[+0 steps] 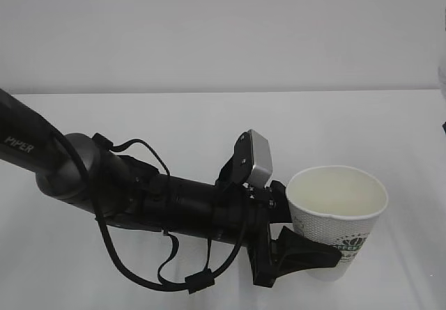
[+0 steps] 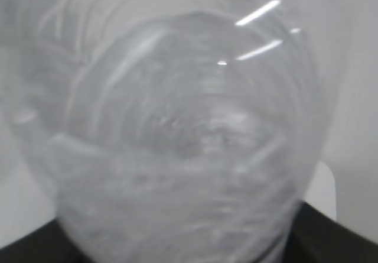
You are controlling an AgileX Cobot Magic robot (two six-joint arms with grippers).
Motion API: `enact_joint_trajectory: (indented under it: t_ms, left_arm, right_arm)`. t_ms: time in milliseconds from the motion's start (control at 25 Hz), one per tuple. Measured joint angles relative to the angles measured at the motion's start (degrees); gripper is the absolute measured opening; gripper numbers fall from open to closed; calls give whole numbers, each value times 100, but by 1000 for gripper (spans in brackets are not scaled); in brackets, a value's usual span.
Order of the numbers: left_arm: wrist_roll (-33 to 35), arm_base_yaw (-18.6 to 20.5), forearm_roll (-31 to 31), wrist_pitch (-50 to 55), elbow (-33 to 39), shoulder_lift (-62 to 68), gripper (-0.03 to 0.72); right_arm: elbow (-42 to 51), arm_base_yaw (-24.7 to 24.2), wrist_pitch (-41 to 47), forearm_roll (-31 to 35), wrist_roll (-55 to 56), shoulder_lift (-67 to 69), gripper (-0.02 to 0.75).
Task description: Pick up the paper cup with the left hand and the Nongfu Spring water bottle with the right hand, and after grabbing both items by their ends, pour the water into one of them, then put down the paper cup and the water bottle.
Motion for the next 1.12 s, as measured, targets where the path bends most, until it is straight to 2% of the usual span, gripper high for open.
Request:
enact_joint_trajectory:
  t_ms: [320,1120]
  left_arm:
    - [-26,0,0,0,0,0,489]
    - [-38,-10,0,0,0,0,489]
  right_arm:
    - [0,0,-34,-625,-68,0,422]
    - [0,0,-34,-796,-866,0,422]
